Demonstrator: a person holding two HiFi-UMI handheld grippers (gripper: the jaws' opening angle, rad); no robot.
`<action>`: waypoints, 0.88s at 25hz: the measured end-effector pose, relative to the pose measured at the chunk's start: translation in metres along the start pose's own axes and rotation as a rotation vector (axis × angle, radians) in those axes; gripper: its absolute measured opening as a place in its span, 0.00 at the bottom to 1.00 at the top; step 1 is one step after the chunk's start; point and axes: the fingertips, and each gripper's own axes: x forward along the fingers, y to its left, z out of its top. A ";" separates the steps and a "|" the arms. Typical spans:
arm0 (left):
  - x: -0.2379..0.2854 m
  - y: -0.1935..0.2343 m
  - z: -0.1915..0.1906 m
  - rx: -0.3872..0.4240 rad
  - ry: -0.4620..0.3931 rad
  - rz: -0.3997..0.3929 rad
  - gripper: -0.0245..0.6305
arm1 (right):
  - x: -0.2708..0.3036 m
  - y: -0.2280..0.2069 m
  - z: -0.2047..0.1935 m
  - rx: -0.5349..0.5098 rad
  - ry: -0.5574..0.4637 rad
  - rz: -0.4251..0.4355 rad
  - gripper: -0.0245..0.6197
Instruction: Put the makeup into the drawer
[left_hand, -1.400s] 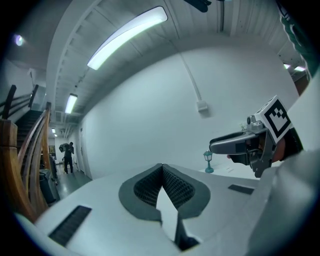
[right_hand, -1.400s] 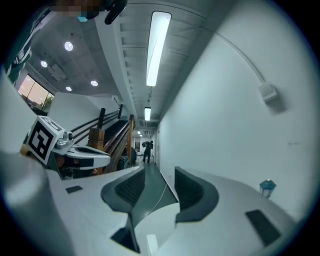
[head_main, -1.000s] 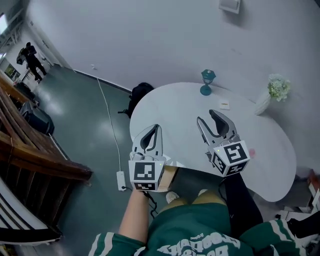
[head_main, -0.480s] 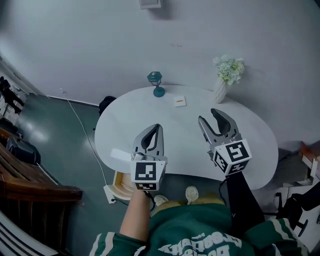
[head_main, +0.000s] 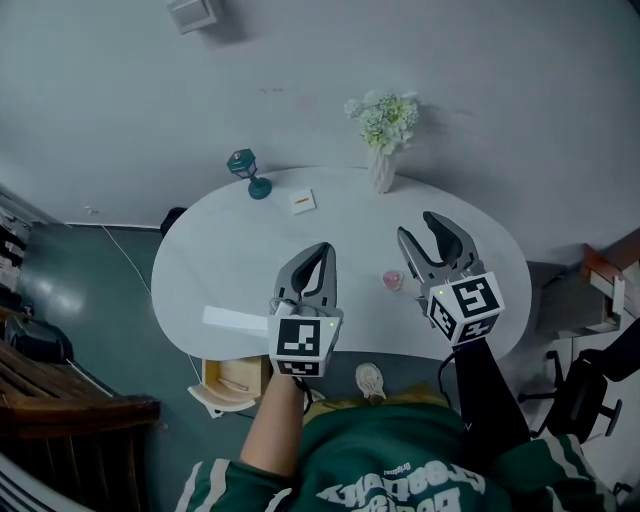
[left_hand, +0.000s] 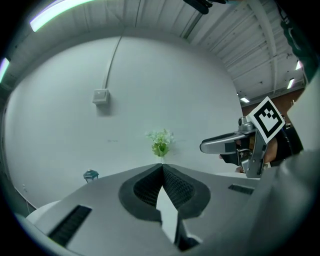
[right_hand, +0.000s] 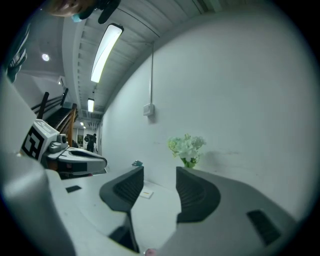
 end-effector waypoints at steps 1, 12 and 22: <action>0.005 -0.005 0.000 0.006 0.003 -0.007 0.04 | -0.001 -0.005 -0.002 0.003 0.004 -0.003 0.36; 0.018 -0.025 -0.016 -0.014 0.041 -0.040 0.04 | 0.019 0.013 -0.103 -0.133 0.323 0.203 0.52; 0.010 -0.017 -0.038 -0.003 0.092 -0.019 0.04 | 0.030 0.032 -0.223 -0.156 0.604 0.331 0.64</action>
